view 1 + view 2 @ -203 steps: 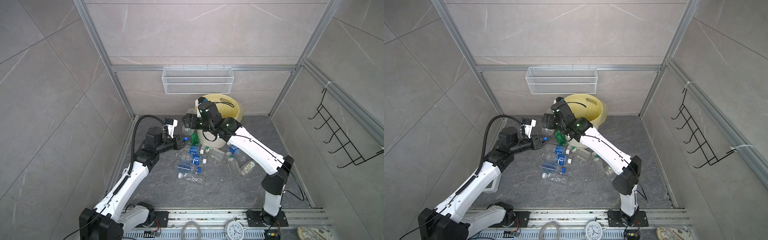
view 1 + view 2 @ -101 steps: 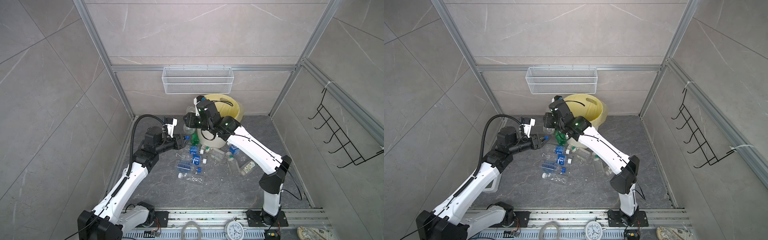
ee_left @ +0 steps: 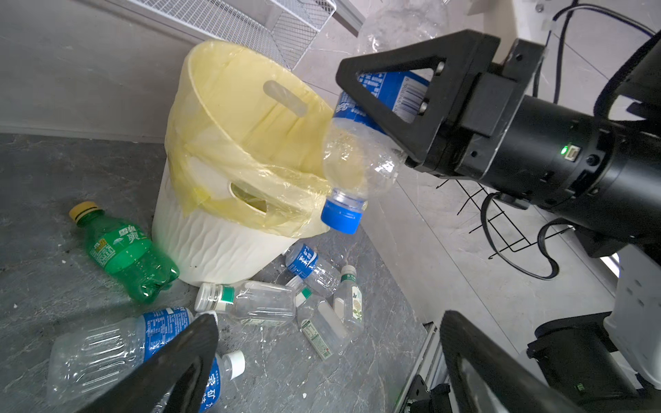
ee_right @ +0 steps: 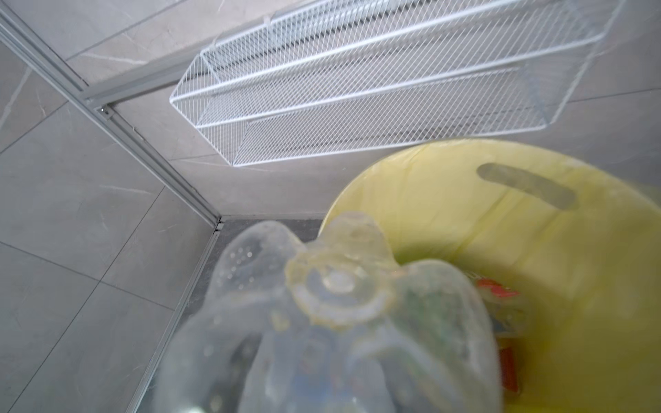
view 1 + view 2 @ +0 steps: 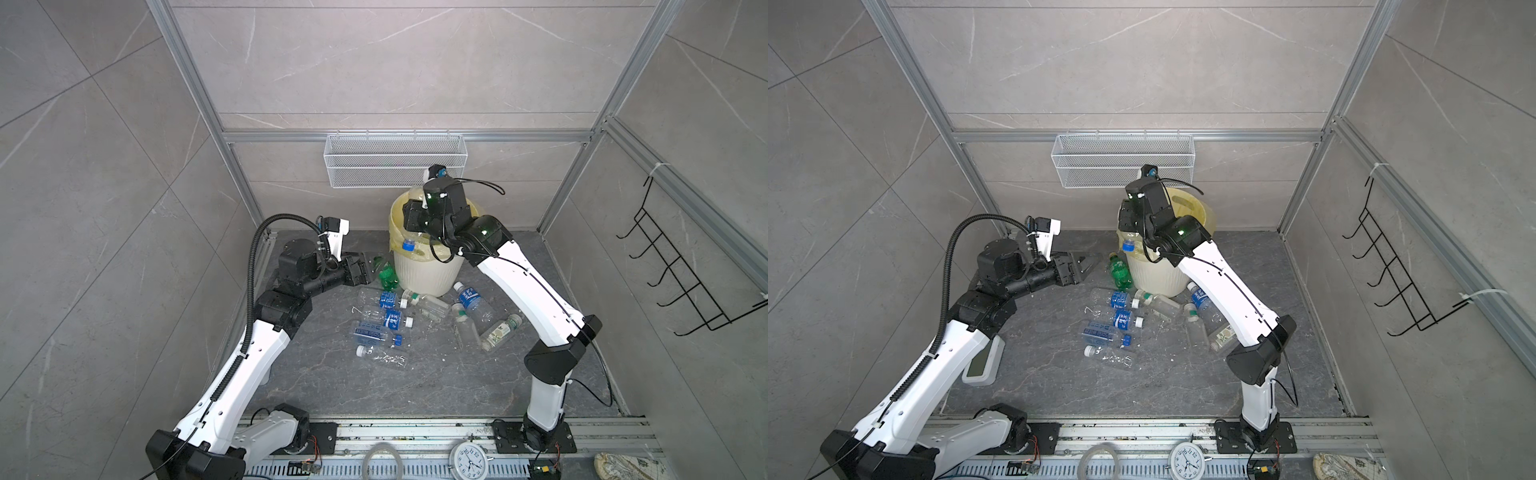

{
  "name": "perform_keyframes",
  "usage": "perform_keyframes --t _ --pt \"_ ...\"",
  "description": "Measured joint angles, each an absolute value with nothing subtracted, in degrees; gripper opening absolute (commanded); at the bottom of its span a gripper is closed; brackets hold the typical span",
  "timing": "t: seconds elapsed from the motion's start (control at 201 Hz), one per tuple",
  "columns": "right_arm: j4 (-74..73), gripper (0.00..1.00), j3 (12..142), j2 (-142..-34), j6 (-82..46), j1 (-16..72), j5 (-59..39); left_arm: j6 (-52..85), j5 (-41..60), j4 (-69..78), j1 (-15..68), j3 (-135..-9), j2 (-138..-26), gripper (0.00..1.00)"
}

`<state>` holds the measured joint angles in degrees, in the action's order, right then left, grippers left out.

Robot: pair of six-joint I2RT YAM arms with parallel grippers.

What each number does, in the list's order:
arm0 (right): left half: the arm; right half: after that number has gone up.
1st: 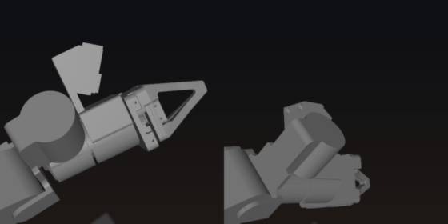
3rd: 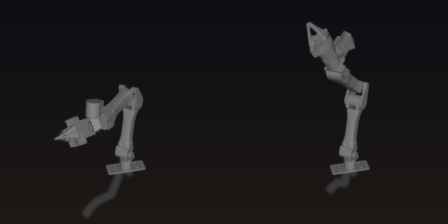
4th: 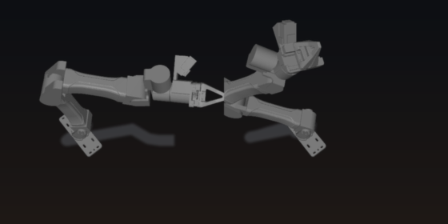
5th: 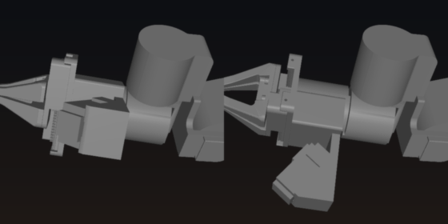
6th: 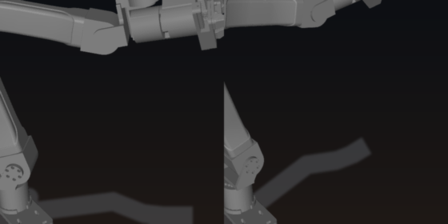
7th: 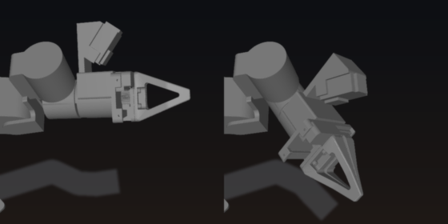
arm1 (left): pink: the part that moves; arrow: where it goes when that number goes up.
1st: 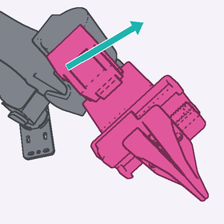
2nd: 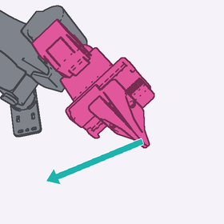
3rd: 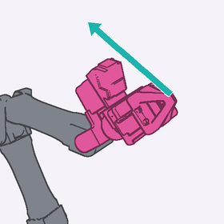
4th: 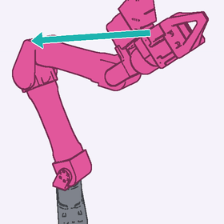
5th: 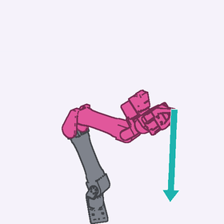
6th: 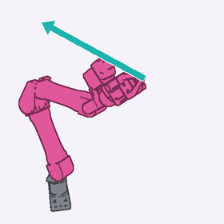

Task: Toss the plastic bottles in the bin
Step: 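Open the right gripper to drop the blue-labelled bottle into the bin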

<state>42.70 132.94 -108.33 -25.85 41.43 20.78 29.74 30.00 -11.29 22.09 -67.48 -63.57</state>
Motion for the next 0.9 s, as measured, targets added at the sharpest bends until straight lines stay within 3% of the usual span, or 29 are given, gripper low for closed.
perform_keyframes --t 0.304,0.473,0.518,0.627,0.692,0.782,0.896 --pt "41.65 0.33 137.86 -100.31 -20.43 40.56 26.96 29.74 29.93 -11.62 23.7 -70.78 -65.08 1.0" --pt "40.51 0.34 139.74 -102.1 -19.88 37.56 27.24 29.74 29.8 -11.75 23.81 -71.05 -66.41 1.0" --pt "40.64 0.43 140.75 -104.6 -20.32 36.1 26.59 29.71 29.45 -11.79 23.81 -71.05 -66.7 1.0" --pt "44.18 0.84 146.28 -114.41 -22.5 31.81 24.64 29.34 28.69 -12.62 23.81 -71.02 -66.78 1.0" --pt "47.97 0.99 151.7 -121.32 -23.27 29.82 23.4 29.04 28.51 -13.39 23.81 -71.02 -66.81 1.0" --pt "53.56 0.99 156.75 -127.85 -23.31 28.32 21.67 28.64 27.88 -14.74 23.81 -71.02 -66.94 1.0" --pt "57.41 0.99 156.73 -128.07 -23.31 28.6 20.08 28.49 26.3 -15.79 23.86 -71.02 -68.03 1.0"
